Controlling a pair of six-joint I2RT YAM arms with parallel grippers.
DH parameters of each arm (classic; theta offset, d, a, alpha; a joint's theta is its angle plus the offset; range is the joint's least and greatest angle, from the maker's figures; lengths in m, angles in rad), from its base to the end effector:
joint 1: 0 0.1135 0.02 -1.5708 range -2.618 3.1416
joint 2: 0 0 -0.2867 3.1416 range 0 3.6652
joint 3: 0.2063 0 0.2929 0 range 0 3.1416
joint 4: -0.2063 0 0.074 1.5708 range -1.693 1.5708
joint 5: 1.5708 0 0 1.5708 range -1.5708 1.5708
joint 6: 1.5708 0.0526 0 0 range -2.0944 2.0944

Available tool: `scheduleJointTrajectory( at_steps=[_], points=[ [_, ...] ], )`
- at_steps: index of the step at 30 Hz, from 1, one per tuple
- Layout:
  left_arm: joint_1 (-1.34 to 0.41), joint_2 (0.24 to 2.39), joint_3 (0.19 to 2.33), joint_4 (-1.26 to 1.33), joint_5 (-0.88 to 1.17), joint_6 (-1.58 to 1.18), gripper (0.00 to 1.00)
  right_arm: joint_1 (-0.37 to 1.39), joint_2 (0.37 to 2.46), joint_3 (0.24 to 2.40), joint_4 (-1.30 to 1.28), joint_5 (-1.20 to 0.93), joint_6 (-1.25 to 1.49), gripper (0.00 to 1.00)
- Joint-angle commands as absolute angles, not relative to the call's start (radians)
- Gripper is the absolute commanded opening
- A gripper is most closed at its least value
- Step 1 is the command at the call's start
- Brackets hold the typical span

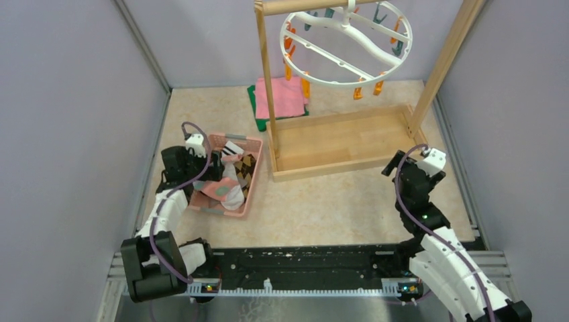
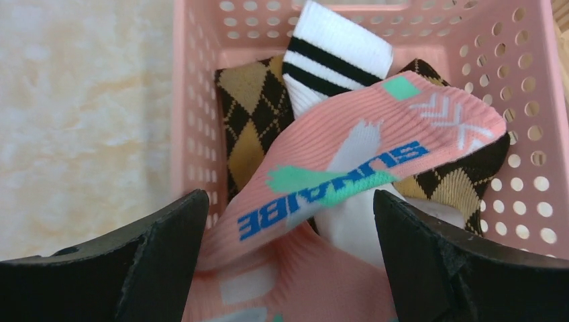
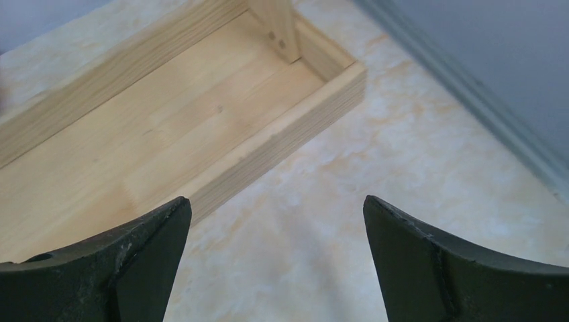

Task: Remove the socks clipped to the hanger

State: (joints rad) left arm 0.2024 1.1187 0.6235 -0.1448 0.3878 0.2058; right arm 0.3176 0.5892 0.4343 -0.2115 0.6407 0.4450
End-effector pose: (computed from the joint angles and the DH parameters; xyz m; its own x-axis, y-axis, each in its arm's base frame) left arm 0.2723 0.0356 0.2147 -0.5500 0.0803 -0.8313 0.2282 0.9719 -0.0572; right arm 0.1833 0.0272 0.2462 -0.1867 0.3019 -0.9349 0.3991 0.8929 0.2086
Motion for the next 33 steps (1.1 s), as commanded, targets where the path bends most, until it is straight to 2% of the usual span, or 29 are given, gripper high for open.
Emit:
scheduleJointTrajectory(
  at_steps=[1,6,14,17,20,24,27,28,31,33],
  points=[
    [0.207,1.114,0.423,0.472,0.431,0.059,0.99,0.313,0.582,0.301,0.204,0.936,0.240,0.99],
    [0.208,1.265,0.350,0.733,0.499,0.066,0.99,0.313,0.697,0.208,0.478,1.001,0.131,0.99],
    [0.208,1.459,0.315,1.005,0.506,0.004,0.99,0.311,1.156,0.172,1.021,0.996,0.005,0.98],
    [0.206,1.484,0.279,1.093,0.525,-0.037,0.99,0.298,1.259,0.178,1.116,0.981,0.013,0.97],
    [0.206,1.546,0.216,1.325,0.525,-0.054,0.99,0.280,1.351,0.184,1.178,0.932,0.019,0.96],
    [0.162,1.513,0.149,1.375,0.489,0.001,0.99,0.254,1.406,0.164,1.271,0.870,0.014,0.96],
    [0.071,1.628,0.078,1.657,0.448,0.096,0.99,0.255,1.409,0.129,1.346,0.807,-0.031,0.99],
    [0.058,1.628,0.080,1.639,0.426,0.106,0.99,0.257,1.409,0.119,1.364,0.789,-0.038,0.99],
    [0.049,1.534,0.191,1.264,0.379,0.111,0.99,0.258,1.435,0.116,1.405,0.697,-0.087,0.99],
    [0.046,1.578,0.263,1.210,0.327,0.095,0.99,0.253,1.438,0.126,1.382,0.683,-0.085,0.99]
  ],
)
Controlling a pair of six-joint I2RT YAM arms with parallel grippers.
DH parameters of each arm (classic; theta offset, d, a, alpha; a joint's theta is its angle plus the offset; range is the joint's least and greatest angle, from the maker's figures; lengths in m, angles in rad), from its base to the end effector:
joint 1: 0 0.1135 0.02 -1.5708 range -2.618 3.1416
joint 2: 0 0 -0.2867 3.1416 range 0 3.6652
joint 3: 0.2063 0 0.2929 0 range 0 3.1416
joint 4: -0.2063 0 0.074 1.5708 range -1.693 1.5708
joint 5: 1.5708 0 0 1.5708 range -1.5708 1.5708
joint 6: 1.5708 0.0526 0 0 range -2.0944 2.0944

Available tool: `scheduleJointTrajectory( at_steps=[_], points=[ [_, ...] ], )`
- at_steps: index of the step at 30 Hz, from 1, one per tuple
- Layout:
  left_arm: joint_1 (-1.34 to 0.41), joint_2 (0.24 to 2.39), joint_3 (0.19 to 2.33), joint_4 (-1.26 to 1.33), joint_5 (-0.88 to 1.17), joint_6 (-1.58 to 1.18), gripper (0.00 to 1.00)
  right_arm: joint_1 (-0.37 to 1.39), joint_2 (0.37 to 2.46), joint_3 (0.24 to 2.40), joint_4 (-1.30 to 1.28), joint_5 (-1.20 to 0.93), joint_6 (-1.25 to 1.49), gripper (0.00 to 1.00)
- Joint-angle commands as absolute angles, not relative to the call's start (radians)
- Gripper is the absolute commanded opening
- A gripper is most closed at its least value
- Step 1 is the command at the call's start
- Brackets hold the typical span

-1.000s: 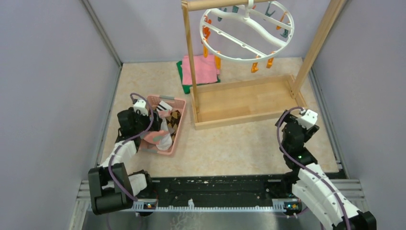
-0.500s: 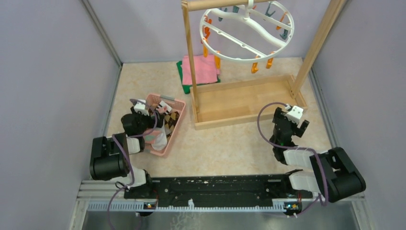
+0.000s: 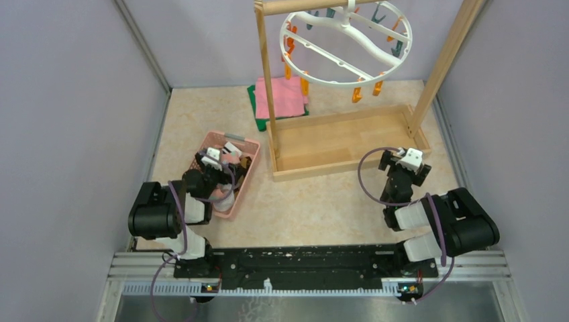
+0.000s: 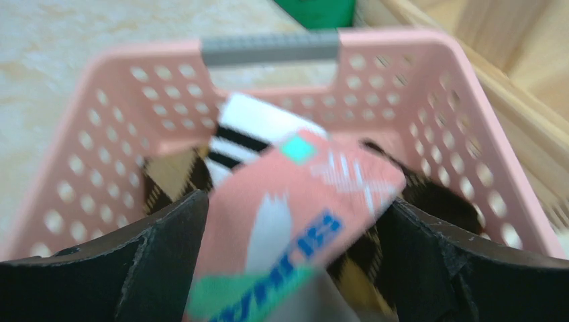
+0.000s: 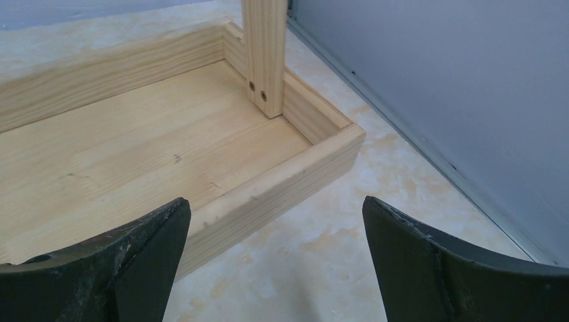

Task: Remove the socks clipped to the hanger

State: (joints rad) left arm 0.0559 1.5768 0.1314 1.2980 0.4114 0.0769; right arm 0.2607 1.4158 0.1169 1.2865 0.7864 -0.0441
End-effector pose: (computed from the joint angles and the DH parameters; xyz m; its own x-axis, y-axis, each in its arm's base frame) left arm 0.2388 -0.0077 0.1053 -0.1198 0.0638 -0.9907 0.3540 0.9351 0.0174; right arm 0.2238 0.0212 0.1353 -0.0341 -0.0413 -0.9986 0.5008 0.8640 -0.0528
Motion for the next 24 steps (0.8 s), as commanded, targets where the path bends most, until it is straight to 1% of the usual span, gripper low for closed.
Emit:
scheduleJointTrajectory(
  at_steps=[1,2,3,4,5,6,7,8,9,12,17,24],
  points=[
    [0.040,1.588,0.273,1.208,0.310,0.097,0.99,0.239,1.432,0.136,1.352,0.660,-0.072,0.99],
    [0.034,1.580,0.269,1.198,0.302,0.099,0.99,0.210,1.426,0.155,1.291,0.604,-0.052,0.99],
    [0.034,1.573,0.273,1.180,0.300,0.097,0.99,0.146,1.418,0.177,1.201,0.488,0.009,0.99],
    [0.034,1.570,0.276,1.168,0.299,0.096,0.99,0.074,1.461,0.175,1.250,0.367,0.054,0.99],
    [0.033,1.568,0.276,1.168,0.300,0.096,0.99,0.059,1.469,0.165,1.273,0.347,0.058,0.99],
    [0.033,1.569,0.273,1.173,0.300,0.099,0.99,0.063,1.437,0.169,1.203,0.348,0.070,0.99],
    [0.034,1.567,0.272,1.176,0.300,0.099,0.99,0.066,1.453,0.157,1.271,0.352,0.058,0.99],
    [0.034,1.566,0.272,1.177,0.299,0.098,0.99,0.073,1.471,0.167,1.279,0.371,0.050,0.99],
    [0.034,1.568,0.272,1.176,0.299,0.099,0.99,0.075,1.455,0.187,1.201,0.370,0.064,0.99],
    [0.034,1.567,0.272,1.177,0.300,0.099,0.99,0.070,1.450,0.190,1.189,0.360,0.067,0.99],
    [0.034,1.566,0.272,1.177,0.300,0.099,0.99,0.071,1.453,0.174,1.238,0.362,0.057,0.99],
    [0.034,1.572,0.279,1.166,0.298,0.100,0.99,0.071,1.451,0.172,1.236,0.360,0.057,0.99]
  ],
)
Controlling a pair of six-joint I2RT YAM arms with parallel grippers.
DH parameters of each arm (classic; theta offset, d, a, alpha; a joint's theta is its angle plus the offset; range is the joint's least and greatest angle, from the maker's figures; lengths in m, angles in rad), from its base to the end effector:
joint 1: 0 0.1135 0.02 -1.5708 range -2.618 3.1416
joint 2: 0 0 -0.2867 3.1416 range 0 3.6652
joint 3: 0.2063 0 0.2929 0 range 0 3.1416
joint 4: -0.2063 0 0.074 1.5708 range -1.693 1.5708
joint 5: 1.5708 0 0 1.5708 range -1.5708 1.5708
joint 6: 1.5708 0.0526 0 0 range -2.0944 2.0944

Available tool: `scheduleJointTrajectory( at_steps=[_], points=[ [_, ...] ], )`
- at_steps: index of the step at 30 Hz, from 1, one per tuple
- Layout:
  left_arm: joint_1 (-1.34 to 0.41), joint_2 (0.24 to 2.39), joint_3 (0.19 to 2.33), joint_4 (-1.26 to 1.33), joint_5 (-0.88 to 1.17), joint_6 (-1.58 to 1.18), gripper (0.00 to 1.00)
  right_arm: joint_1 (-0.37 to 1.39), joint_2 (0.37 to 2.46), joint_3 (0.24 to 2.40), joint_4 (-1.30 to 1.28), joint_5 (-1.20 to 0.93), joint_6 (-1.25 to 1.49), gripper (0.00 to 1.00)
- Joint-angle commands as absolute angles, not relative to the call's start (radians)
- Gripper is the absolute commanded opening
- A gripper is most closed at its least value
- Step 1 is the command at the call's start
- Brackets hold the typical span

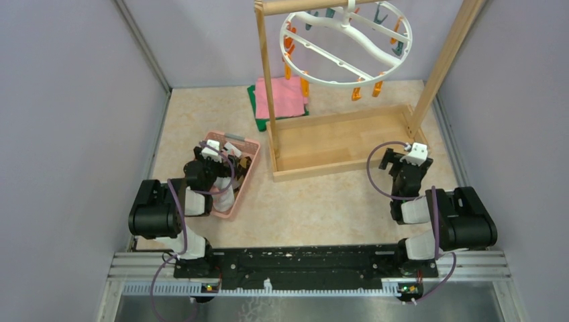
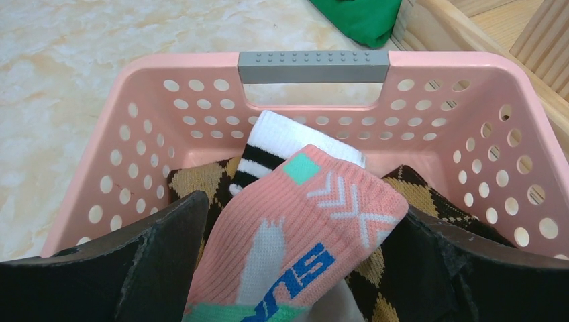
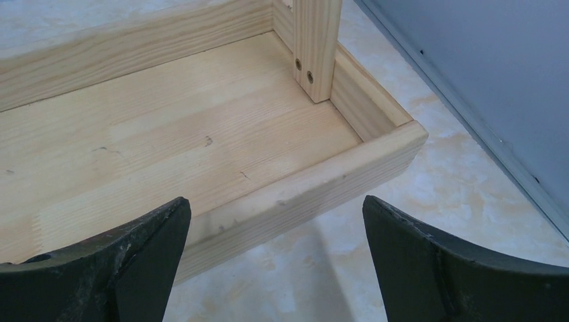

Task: Remove the socks clipped to the hanger

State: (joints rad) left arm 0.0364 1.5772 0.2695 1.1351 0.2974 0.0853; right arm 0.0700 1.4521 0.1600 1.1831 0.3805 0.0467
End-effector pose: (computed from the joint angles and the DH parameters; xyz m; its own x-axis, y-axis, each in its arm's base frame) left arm 0.2772 -0.0053 0.1176 -0.1494 0.0761 -0.9858 0.2674 0.9630 0.0338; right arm 0.2455 -0.0024 0.1257 -0.0942 0.0368 -0.9949 0.3081 0.9513 0.0061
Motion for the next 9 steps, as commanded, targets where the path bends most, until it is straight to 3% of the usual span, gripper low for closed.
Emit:
scheduleJointTrajectory(
  at_steps=[1,9],
  points=[
    [0.034,1.572,0.279,1.166,0.298,0.100,0.99,0.071,1.451,0.172,1.236,0.360,0.056,0.99],
    [0.023,1.565,0.275,1.167,0.278,0.101,0.99,0.071,1.452,0.172,1.236,0.359,0.056,0.99]
  ],
)
